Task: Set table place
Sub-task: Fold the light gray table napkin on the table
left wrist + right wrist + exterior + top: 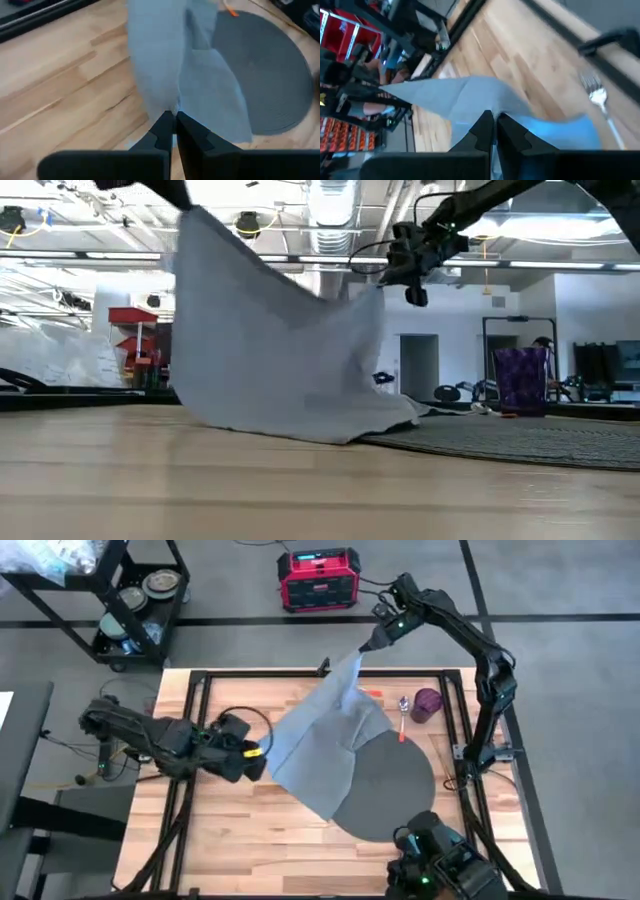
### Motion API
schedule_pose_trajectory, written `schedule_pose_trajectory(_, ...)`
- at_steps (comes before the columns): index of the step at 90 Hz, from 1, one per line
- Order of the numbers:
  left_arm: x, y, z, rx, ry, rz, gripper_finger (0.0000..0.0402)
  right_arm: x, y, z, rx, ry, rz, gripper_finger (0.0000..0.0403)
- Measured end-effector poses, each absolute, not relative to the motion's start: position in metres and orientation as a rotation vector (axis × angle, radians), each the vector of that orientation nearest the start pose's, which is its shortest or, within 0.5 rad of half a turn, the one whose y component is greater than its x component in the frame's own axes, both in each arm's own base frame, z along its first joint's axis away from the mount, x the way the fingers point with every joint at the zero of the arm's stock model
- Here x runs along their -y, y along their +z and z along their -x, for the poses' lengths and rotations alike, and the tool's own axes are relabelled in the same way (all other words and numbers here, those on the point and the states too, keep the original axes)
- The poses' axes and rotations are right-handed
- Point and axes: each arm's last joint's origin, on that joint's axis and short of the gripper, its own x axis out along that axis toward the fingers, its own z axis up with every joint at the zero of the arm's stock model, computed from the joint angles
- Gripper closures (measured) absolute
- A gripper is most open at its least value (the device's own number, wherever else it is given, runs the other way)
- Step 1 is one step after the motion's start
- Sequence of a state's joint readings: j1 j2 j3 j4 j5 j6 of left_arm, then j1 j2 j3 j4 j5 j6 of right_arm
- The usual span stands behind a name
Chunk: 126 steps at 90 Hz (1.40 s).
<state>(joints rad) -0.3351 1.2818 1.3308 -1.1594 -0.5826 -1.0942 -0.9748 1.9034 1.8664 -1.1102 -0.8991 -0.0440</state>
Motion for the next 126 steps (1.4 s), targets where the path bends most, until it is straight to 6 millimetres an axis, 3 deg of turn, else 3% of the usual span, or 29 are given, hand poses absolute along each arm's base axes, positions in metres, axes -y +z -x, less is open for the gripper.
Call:
schedule_pose_trajectory(30,0.077,0.302,-0.281,-0.903,0.558,0.473,0.0401,0.294,0.294,-0.226,-0.793,-0.047,-0.935,0.0403)
schedule_pose_trajectory(43,0.088,0.292,-0.288,-0.934,0.480,0.500,0.0401,0.287,0.286,-0.213,-0.812,-0.062,-0.961,0.0403)
schedule_pose_trajectory(62,0.105,0.278,-0.300,-0.842,0.296,0.599,0.0401,0.274,0.270,-0.198,-0.837,-0.062,-0.993,0.0403)
schedule_pose_trajectory(83,0.108,0.254,-0.304,-0.795,0.212,0.686,0.0401,0.267,0.246,-0.190,-0.888,-0.053,-1.030,0.0403)
schedule_pose_trajectory(96,0.109,0.253,-0.305,-0.792,0.191,0.706,0.0401,0.263,0.233,-0.186,-0.925,-0.056,-1.040,0.0403)
schedule_pose_trajectory(113,0.116,0.245,-0.316,-0.805,0.093,0.720,0.0401,0.262,0.212,-0.178,-0.954,-0.078,-1.073,0.0403)
schedule_pose_trajectory(126,0.119,0.227,-0.325,-0.867,0.070,0.733,0.0401,0.263,0.205,-0.174,-0.947,-0.093,-1.077,0.0403)
